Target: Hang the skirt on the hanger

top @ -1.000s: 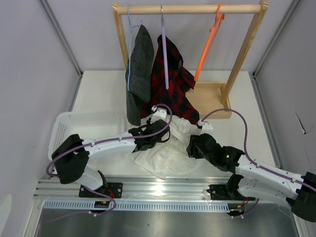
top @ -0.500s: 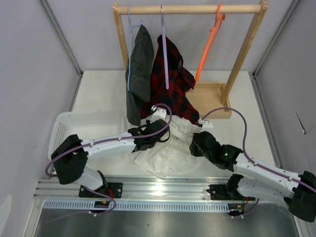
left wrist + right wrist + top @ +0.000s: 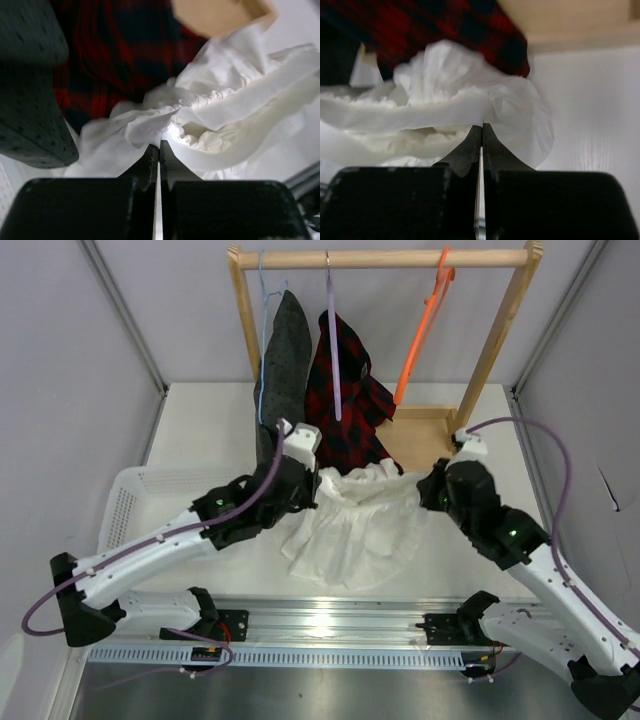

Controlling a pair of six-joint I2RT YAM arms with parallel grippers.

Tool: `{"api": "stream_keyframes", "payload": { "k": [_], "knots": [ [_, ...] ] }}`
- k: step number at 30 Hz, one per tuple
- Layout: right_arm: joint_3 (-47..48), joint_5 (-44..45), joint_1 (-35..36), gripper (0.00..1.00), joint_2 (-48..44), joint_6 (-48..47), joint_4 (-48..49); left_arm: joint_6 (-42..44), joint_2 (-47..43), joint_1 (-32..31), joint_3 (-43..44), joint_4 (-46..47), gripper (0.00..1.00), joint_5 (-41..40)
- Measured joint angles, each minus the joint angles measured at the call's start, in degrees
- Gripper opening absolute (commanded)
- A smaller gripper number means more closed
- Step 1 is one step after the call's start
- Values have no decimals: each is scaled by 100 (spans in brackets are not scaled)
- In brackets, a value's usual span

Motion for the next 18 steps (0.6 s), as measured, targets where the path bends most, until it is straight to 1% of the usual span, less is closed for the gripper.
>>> {"api": "stream_keyframes", "payload": {
  "k": [5,7,9,12,14,18],
  "knots": [
    [1447,-225,-713,0,330,-511,-256,205,-190,-44,1349,-389,0,155],
    [1875,-299,-848,0,468,-662,-291,251,-234,-48,1729,-490,0,136],
    [2059,-350,-896,0,490,-763,-310,249,-337,-50,1840,-590,0,92],
    [1954,-476,-898,0,363,-789,-354,234,-533,-52,1572,-715,0,39],
    [1606,-599,-896,0,173,-748,-356,133,-680,-52,1130,-691,0,68],
    [302,-870,-901,0,-402,-498,-286,-168,-844,-52,-146,-531,0,341]
  ]
}}
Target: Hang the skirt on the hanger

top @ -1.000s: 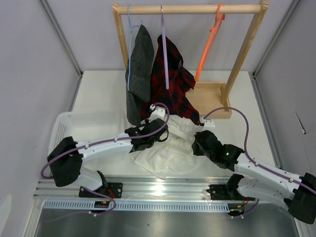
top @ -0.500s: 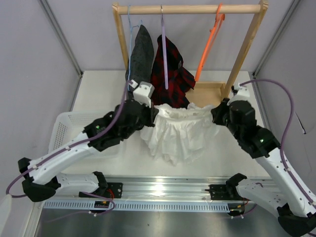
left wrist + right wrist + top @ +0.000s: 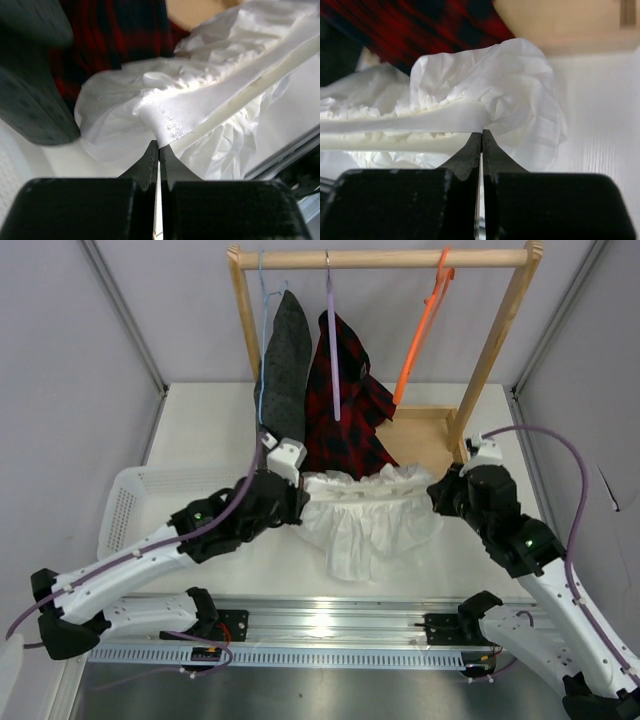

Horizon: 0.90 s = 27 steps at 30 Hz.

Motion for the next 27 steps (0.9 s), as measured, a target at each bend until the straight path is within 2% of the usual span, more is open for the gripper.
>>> {"api": "stream_keyframes", "payload": {
  "k": [5,10,13,16,21,25,27],
  "knots": [
    [-1547,-402,9,0,-516,446,138,-409,173,0,-1237,280,0,308],
    [-2476,-678,201,0,-658,844,415,-656,638,0,-1617,730,0,501],
    [-2632,-629,466,0,-584,990,481,-691,815,-4,-1628,949,1,647],
    [-2632,-518,841,0,-527,1047,542,-680,852,-26,-1628,1117,11,796],
    [-2629,-214,1045,0,-540,1119,560,-636,841,-44,-1580,1080,16,868],
    [-2588,57,1021,0,-645,1207,531,-662,807,-7,-1569,874,3,645],
    [-2522,155,1010,0,-647,1290,533,-754,807,26,-1569,761,1,483]
  ]
}}
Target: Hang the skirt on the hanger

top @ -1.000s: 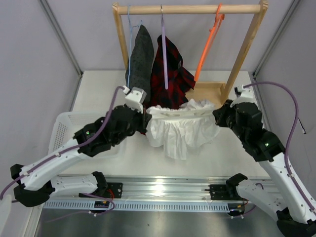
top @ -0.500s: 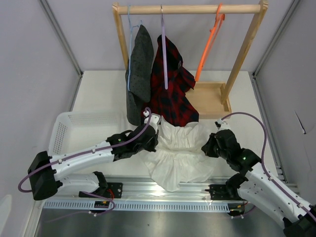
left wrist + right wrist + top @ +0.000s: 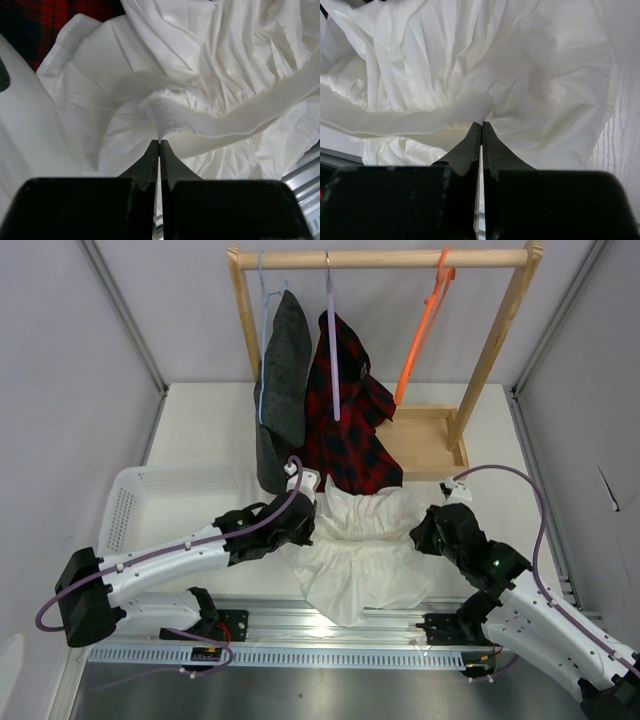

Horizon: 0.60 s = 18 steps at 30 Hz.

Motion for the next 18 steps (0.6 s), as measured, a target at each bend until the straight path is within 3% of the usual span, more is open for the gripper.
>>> {"api": "stream_keyframes", "payload": {
  "k": [9,18],
  "knots": [
    [39,-26,-317,0,-120,184,254,-341,-184,903,-761,396,0,431],
    [-225,-293,-195,0,332,192,780,-136,160,833,-691,728,18,994]
  ]
}}
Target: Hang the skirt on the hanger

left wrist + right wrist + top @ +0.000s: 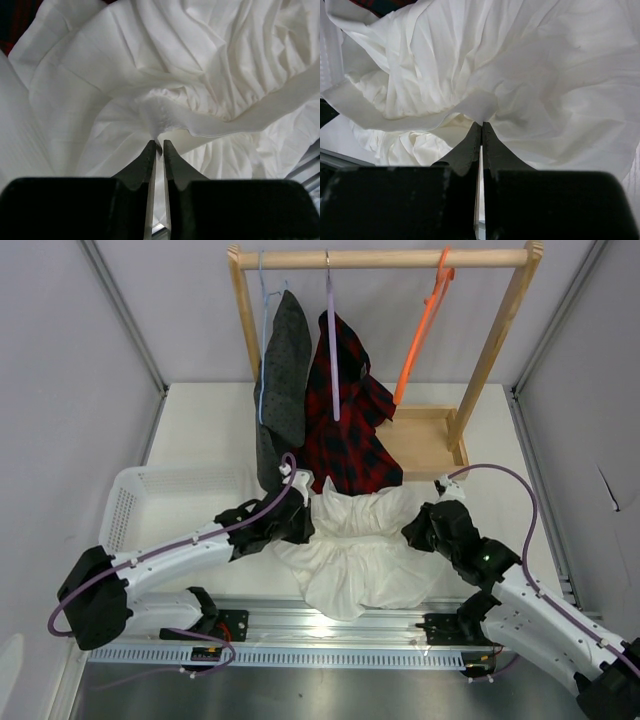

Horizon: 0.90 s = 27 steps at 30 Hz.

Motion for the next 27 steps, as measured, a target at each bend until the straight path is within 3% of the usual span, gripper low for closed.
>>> {"api": "stream_keyframes", "payload": {
  "k": [2,3,6,10,20,27],
  "knots": [
    [0,11,33,0,83,7,52,87,17,-28,125,-9,27,105],
    [0,15,42,0,96,17,68,125,17,-46,190,-11,37,138],
    [0,68,31,0,142,46,85,260,13,-79,385,-13,46,227],
    [0,114,-20,0,234,72,120,358,2,-83,538,-63,47,282],
    [59,120,-170,0,420,79,173,586,131,-267,796,-203,38,140],
    [74,107,-245,0,446,81,188,896,-697,-518,1233,-20,52,219]
  ]
}}
